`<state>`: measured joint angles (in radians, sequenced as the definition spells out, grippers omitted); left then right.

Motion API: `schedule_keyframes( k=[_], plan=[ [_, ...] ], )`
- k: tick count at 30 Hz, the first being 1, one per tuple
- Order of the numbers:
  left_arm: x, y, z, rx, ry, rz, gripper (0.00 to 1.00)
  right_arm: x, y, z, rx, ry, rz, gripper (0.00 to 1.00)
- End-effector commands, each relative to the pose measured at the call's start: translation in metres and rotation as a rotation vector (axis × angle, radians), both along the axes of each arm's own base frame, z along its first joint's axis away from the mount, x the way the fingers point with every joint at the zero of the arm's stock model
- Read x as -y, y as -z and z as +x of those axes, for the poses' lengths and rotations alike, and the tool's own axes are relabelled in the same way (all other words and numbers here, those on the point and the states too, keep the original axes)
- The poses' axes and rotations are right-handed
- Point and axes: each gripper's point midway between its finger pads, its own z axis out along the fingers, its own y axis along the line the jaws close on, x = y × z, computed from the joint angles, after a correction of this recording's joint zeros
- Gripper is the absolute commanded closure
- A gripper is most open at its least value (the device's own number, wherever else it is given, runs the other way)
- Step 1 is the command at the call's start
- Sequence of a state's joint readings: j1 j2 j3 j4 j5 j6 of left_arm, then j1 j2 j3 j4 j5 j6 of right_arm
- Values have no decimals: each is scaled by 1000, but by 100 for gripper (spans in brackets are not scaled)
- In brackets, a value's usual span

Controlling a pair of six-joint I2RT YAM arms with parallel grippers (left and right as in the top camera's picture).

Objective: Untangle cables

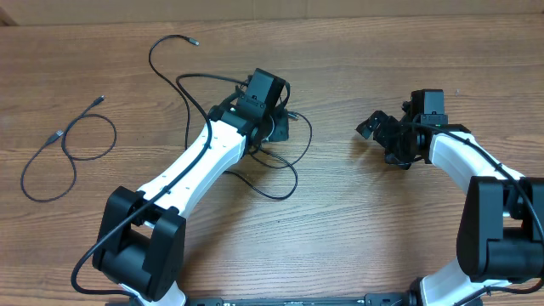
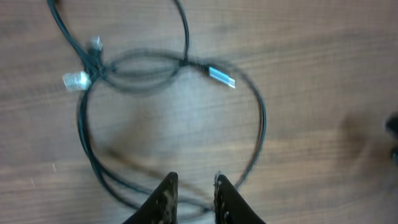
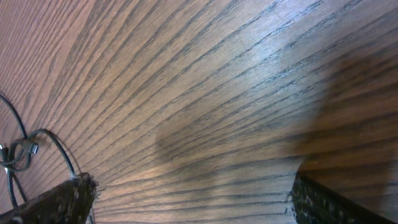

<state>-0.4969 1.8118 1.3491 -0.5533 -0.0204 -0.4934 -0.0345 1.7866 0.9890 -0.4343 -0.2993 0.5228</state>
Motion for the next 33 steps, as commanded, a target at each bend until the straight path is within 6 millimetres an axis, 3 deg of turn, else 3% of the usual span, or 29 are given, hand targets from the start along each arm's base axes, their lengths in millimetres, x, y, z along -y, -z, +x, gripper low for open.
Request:
schedule_keyframes(
  k=[1, 8, 11, 18, 20, 22, 29, 33],
  plan=[
    [-6, 6, 14, 38, -47, 42, 80, 14, 20, -11, -60, 25, -63, 0],
    [-4, 48, 11, -51, -59, 62, 81, 14, 20, -11, -60, 25, -63, 0],
    [-1, 69, 4, -112, -41, 61, 86, 14, 20, -12, -60, 25, -63, 0],
    [0, 107, -8, -208, -15, 81, 75, 14, 20, -11, -60, 25, -63, 0],
    [-4, 115, -16, -244, -3, 107, 81, 14, 20, -11, -60, 25, -63, 0],
    [-11, 118, -26, -283, 16, 141, 87, 14, 20, -11, -60, 25, -63, 0],
    [-36, 119, -39, -371, -5, 190, 88, 14, 20, -11, -60, 25, -63, 0],
    [-39, 108, -47, -454, 3, 148, 96, 14, 20, -12, -60, 25, -63, 0]
  ],
)
